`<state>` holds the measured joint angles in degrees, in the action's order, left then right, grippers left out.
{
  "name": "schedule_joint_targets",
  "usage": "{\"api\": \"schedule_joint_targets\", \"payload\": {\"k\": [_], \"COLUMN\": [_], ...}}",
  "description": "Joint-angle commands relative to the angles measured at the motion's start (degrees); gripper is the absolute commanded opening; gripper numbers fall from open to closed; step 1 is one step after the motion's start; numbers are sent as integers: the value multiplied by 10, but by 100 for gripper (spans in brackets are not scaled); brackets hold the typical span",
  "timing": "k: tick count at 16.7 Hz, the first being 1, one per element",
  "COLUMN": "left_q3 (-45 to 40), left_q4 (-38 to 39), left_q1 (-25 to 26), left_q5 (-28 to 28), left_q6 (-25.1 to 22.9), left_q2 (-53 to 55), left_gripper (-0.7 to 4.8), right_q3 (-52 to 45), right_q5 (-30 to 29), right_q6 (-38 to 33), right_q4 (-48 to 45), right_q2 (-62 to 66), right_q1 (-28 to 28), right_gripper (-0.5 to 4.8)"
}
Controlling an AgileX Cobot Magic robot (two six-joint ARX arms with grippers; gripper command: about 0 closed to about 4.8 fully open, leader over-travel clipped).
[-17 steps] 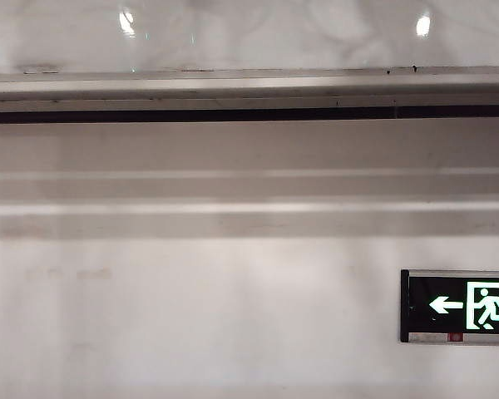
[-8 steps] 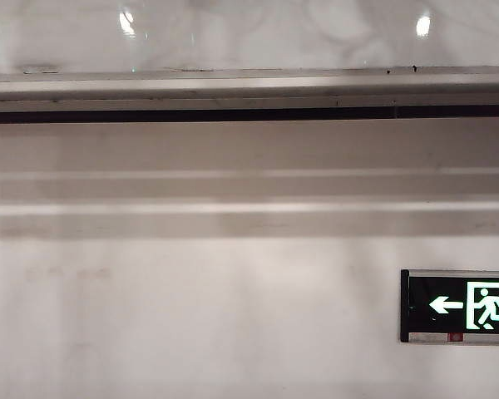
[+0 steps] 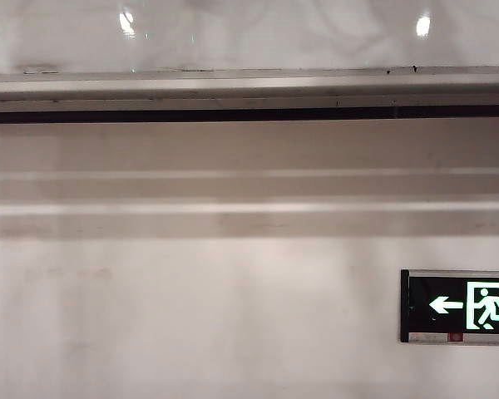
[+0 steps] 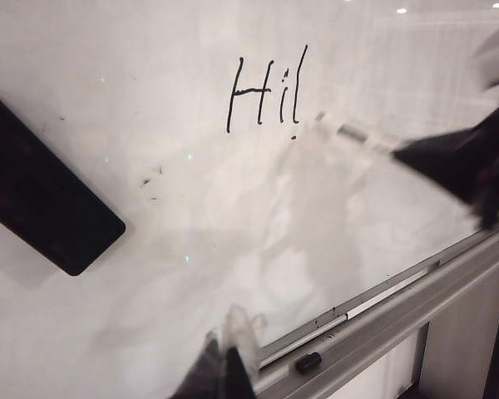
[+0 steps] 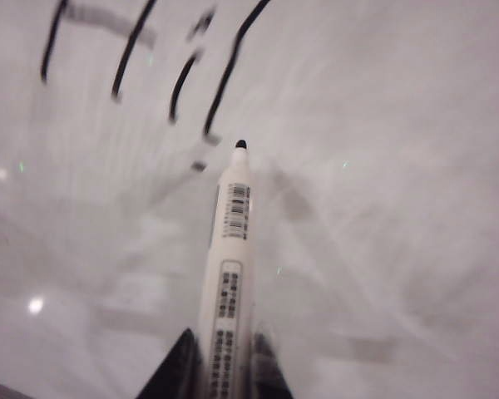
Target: Take a marker from the whiteboard tray, write "Hi!" on the whiteboard, and then put the marker back vertically into the whiteboard tray.
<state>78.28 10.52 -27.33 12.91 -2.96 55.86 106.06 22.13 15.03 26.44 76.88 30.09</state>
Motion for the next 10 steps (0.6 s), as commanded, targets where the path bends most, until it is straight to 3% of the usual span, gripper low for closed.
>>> {"api": "schedule_joint_targets", "payload": {"k": [1,7,10], "left_q3": [2,2,2], "left_q4": [-3,-3,-3], "left_q1": [0,0,0], "left_q5": [4,4,4], "left_q6": [2,2,2], "left_q2": [-1,-1,-1], "left_gripper": [-6,-6,-6], "right_q3": [4,0,-80], "right_q5": [2,14,20], "right_q6": [-12,-111,-123], "right_q4": [4,186,182], "right_q2": [-28,-83,-120], "right_q1": [1,1,1], "right_gripper": [-1,-1,-1]}}
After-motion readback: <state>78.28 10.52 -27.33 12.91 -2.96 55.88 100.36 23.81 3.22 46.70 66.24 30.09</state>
